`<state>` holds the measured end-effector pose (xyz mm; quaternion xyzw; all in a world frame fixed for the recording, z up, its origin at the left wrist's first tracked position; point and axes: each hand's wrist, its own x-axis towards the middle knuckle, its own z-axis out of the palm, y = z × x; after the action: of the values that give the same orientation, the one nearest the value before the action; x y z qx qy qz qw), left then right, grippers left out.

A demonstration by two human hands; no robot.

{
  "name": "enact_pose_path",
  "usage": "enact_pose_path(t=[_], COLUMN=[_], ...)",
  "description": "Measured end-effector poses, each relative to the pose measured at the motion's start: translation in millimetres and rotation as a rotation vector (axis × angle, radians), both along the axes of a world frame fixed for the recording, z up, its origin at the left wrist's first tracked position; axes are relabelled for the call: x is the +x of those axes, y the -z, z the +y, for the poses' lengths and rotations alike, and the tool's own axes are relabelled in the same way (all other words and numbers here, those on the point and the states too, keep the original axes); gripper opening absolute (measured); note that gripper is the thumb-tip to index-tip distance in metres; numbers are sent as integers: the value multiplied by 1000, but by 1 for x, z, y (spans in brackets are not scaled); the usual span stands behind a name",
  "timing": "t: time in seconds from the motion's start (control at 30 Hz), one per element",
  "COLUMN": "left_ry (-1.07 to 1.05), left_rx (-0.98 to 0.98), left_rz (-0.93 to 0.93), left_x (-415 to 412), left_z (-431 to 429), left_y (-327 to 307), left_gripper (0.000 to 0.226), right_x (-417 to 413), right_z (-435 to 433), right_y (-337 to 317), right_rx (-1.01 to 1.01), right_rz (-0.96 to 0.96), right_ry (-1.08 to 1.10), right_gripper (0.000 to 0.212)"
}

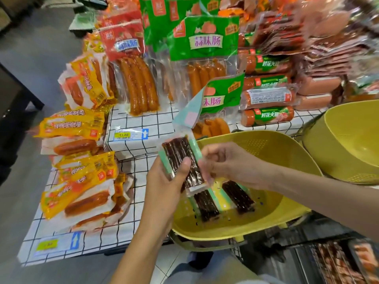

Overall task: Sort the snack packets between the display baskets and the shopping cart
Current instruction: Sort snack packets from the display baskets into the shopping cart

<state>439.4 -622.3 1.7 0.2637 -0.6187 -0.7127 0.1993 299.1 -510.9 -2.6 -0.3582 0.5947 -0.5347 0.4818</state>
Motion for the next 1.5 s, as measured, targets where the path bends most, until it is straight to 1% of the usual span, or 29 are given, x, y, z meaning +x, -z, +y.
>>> enact_pose_path(t=[0.07,0.1,0.13,0.2,0.27,0.37,0.4,0.43,0.5,0.57,0.63,0.67,0.7,0.8,0.83,0.87,0.9,0.97,1.0,1.07,1.1,1.13,1.17,1.23,1.27,1.3,1.33,1.4,1.5], left_ry=[-51,-67,-76,-86,-87,-79,-72,-66,-60,-68,-93,-118,-148,-172,-136,-86,-33,41,44,-6,-35,-56,-71,-76,-68,-58,-49,-36,-42], left_rx=[31,12,-16,-47,-45,-46,-41,-36,-35,-35,-21,-10,5,68,97,123,142,171,182,209,220,226,229,228,227,223,214,196,196], left_rz=[1,-1,-2,11,42,60,60,58,55,64,80,89,95,110,121,124,110,75,73,93,105,120,134,145,149,150,147,139,122], left_x=[-1,-1,-1,-1,0,4,5,6,7,10,14,16,17,19,18,16,13,7,4,4,6,8,10,13,14,14,14,15,18], left_z=[0,0,1,1,-1,-4,-4,-5,-6,-9,-13,-16,-18,-19,-17,-12,-6,5,9,9,6,3,-1,-3,-2,1,3,6,6], left_y=[1,1,1,2,2,0,-1,-2,-3,-4,-4,-4,-4,-8,-11,-13,-15,-17,-17,-14,-14,-14,-14,-16,-17,-18,-19,-21,-21], left_gripper=[21,19,19,19,20,23,24,25,26,26,25,24,24,32,37,41,47,50,44,33,30,30,30,34,36,38,39,39,36], right_x=[-4,-4,-2,7,17,28,31,33,34,28,17,10,3,-10,-9,-3,6,26,31,24,13,-1,-14,-29,-29,-27,-25,-26,-31], right_z=[-1,-3,-4,-6,-8,-15,-20,-24,-29,-28,-21,-16,-8,19,25,26,24,12,6,2,4,8,14,23,25,25,24,18,9], right_y=[18,31,45,74,96,112,114,114,108,93,64,46,27,-30,-41,-48,-50,-43,-39,-28,-19,-8,6,39,52,64,72,82,88], right_rx=[197,340,510,804,932,991,1009,1032,1058,986,889,824,724,305,178,106,89,123,133,185,282,429,624,1038,1176,1258,1285,1281,1257], right_rz=[65,183,362,721,898,1163,1209,1194,1042,846,673,548,369,-309,-423,-434,-355,-69,85,315,379,448,565,846,918,933,921,915,878], right_ry=[81,96,48,-179,-306,-367,-372,-366,-331,-263,-152,-84,-14,127,151,156,157,254,307,297,269,216,95,-287,-467,-585,-621,-568,-466], right_gripper=[35,40,43,51,62,65,67,69,67,55,45,41,35,29,30,29,27,20,24,48,56,61,61,56,56,56,57,54,37])
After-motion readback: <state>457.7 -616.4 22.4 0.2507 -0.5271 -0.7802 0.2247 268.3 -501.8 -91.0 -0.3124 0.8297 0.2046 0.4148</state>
